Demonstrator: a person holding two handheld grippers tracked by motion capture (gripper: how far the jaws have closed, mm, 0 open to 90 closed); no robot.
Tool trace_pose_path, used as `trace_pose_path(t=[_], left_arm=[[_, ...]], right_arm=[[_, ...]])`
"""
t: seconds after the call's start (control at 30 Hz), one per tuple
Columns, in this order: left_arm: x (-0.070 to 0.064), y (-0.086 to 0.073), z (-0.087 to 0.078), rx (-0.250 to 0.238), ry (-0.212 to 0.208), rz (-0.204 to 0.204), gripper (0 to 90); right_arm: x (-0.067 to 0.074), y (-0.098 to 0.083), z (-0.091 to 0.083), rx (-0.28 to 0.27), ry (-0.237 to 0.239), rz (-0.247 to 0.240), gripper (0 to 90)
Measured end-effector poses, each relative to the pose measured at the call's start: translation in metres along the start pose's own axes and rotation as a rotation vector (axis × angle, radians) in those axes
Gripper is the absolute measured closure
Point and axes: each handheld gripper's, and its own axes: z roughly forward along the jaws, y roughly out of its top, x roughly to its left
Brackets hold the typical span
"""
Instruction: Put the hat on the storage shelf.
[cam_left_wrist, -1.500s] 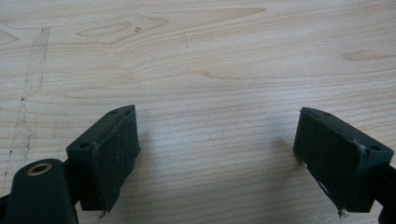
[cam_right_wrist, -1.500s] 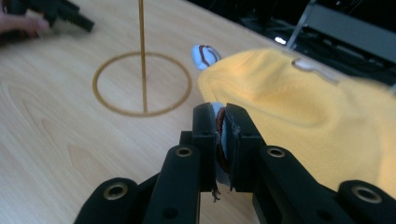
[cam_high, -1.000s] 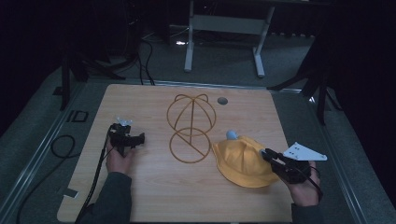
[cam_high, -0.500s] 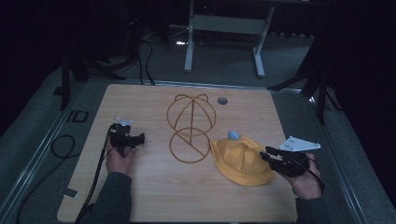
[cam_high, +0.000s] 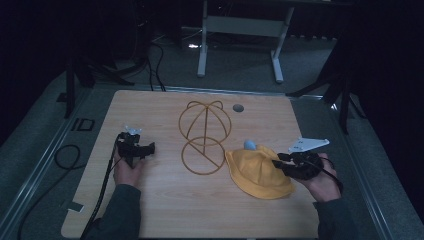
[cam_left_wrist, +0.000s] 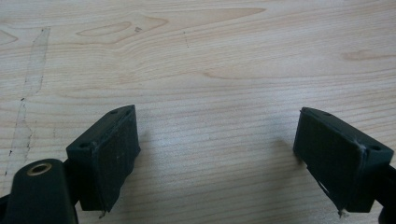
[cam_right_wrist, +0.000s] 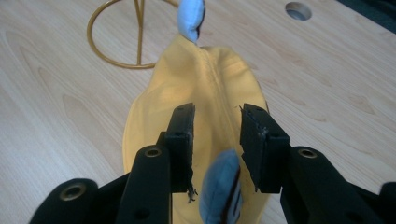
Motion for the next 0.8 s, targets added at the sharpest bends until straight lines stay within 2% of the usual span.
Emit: trace_pose_path(t=[0.1, 0.43, 0.53, 0.77, 0.8], left_arm=[[0.000, 0.000, 0.000, 0.000, 0.000, 0.000, 14.4], [0.000, 0.000, 0.000, -0.001, 0.001, 0.001, 14.4], [0.000, 0.000, 0.000, -0.001, 0.001, 0.001, 14.4], [0.000, 0.000, 0.000, -0.001, 0.001, 0.002, 14.4], [0.000, 0.000, 0.000, -0.002, 0.001, 0.001, 14.4]], right_arm=[[0.000, 0.009, 0.005, 0.039, 0.017, -0.025, 64.0], [-0.006, 0.026, 0.016, 0.134, 0.058, -0.050, 60.3], [-0.008, 0.033, 0.022, 0.192, 0.071, -0.069, 56.7], [-0.008, 0.042, 0.032, 0.269, 0.086, -0.078, 52.9], [-0.010, 0.045, 0.038, 0.301, 0.086, -0.076, 52.4]])
